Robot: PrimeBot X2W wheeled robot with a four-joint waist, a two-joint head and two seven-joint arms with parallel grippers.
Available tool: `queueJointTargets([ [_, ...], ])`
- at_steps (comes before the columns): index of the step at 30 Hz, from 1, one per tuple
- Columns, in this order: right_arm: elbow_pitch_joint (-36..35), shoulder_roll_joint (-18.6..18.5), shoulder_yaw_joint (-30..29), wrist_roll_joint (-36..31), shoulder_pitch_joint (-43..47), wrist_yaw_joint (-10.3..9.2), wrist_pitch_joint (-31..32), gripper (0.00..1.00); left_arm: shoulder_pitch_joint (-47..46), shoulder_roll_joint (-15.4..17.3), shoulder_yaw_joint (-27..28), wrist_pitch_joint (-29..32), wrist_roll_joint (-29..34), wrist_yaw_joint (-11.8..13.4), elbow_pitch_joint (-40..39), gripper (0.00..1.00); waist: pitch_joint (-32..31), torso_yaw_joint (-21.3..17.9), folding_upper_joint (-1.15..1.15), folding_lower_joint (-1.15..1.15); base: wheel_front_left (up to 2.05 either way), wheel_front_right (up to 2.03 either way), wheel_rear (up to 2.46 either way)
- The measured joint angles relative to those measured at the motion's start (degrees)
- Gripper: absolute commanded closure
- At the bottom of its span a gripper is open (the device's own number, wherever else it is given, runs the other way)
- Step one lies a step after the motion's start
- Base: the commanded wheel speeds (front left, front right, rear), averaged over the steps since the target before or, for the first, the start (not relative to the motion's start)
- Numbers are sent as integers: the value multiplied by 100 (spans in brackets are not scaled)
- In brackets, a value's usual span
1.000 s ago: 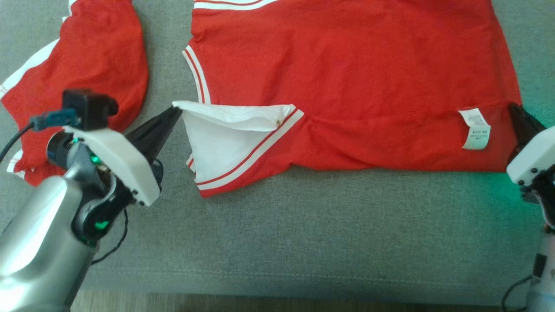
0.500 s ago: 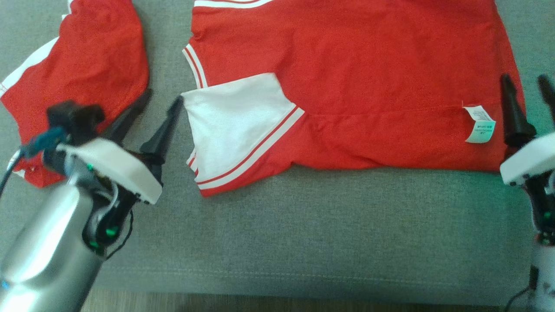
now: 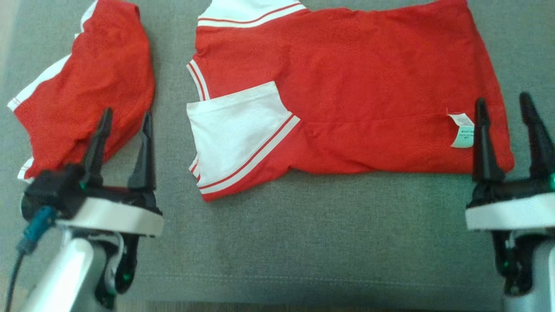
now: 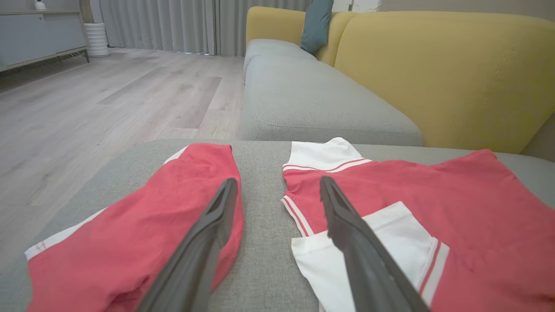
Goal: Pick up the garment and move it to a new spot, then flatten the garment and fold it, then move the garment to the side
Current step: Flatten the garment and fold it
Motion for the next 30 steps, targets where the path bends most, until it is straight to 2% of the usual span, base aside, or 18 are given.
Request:
queueJointTargets([
  [8, 11, 160, 35, 11, 608, 0, -275, 0, 555, -158, -9, -5, 332, 30, -119, 0, -226, -22, 0, 0, 0, 0, 0],
  [11, 48, 202, 36, 12, 638, 0, -300, 0, 586, -162, -21, -5, 333, -67, -92, 0, -266, -49, 0, 0, 0, 0, 0],
  [23, 69, 218, -43, 34, 638, 0, -304, 0, 585, -186, -13, -5, 358, -125, 0, 0, -316, -66, 0, 0, 0, 0, 0],
  [26, 137, 227, -155, 60, 637, 0, -145, 0, 564, -194, -55, 5, 389, -233, 55, 0, -251, -62, 0, 0, 0, 0, 0],
  [30, 374, 232, -490, 75, 626, 0, 419, 0, 287, -245, -321, 348, 341, -530, 302, 0, -71, -55, 0, 0, 0, 0, 0],
])
